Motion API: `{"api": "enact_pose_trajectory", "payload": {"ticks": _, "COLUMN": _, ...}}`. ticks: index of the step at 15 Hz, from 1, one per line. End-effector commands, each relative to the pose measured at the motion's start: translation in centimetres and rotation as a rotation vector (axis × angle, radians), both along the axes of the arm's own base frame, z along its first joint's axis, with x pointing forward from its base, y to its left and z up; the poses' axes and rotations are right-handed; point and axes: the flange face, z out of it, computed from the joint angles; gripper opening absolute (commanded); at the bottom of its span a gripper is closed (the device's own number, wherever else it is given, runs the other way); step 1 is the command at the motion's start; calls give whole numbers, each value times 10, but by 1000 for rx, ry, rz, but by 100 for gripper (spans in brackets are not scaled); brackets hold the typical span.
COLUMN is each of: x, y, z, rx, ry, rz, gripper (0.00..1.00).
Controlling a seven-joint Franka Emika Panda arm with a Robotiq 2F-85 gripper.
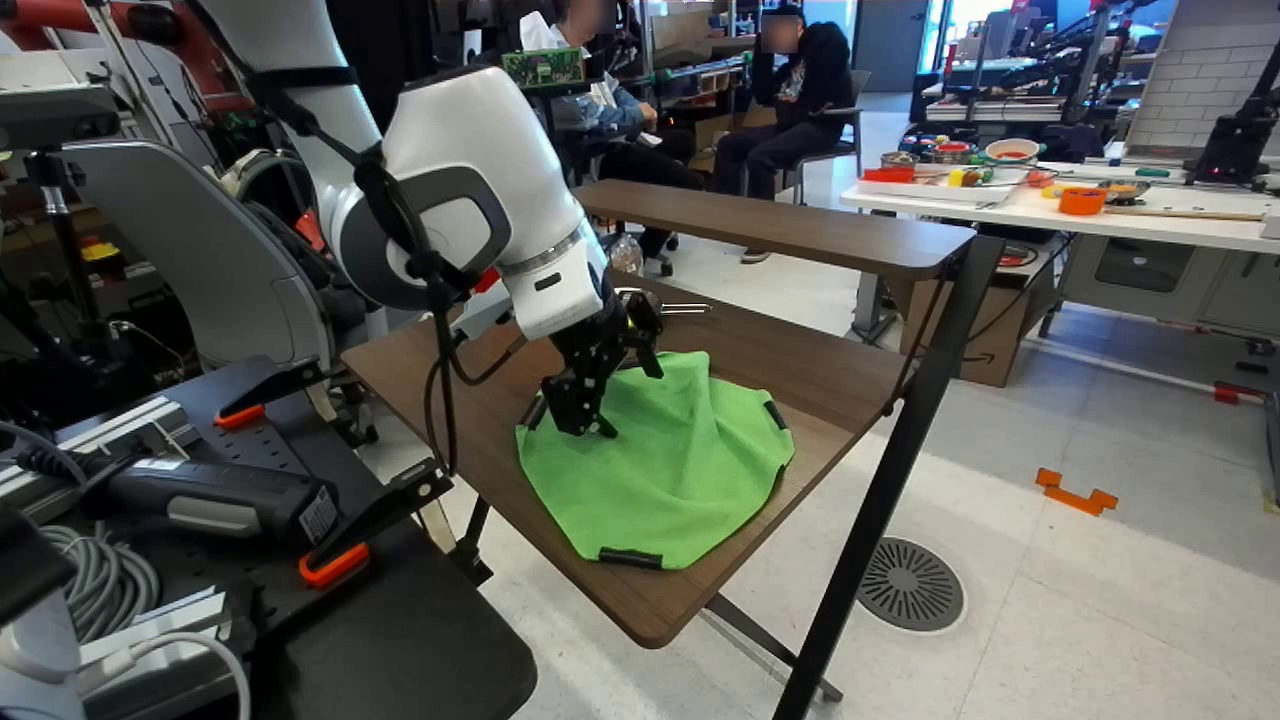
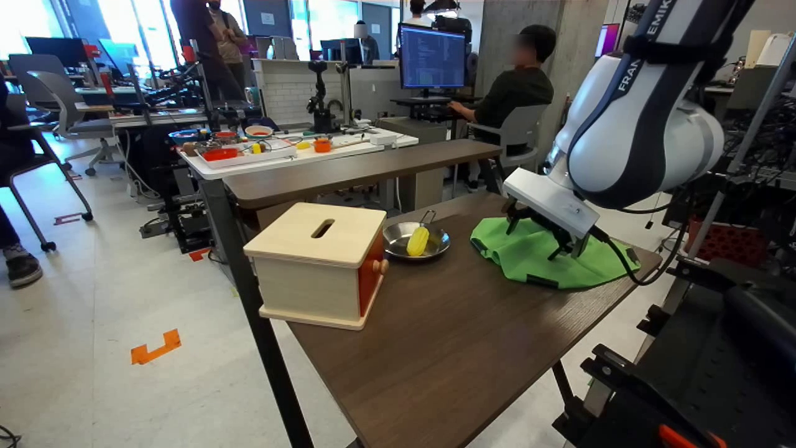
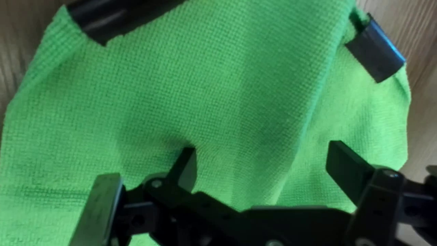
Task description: Move the green cloth on the table
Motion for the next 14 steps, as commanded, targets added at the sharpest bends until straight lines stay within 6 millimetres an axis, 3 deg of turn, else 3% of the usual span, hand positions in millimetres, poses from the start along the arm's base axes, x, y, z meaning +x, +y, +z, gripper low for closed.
{"api": "enact_pose_trajectory", "payload": {"ticks": 1, "x": -2, "y": 14, "z": 1, "rx": 60, "ry": 7, "rz": 120, "gripper": 100}}
{"api": "enact_pose_trajectory", "payload": {"ticks": 14, "x": 7, "y": 67, "z": 3, "rx": 179, "ry": 172, "rz": 503, "gripper": 100}}
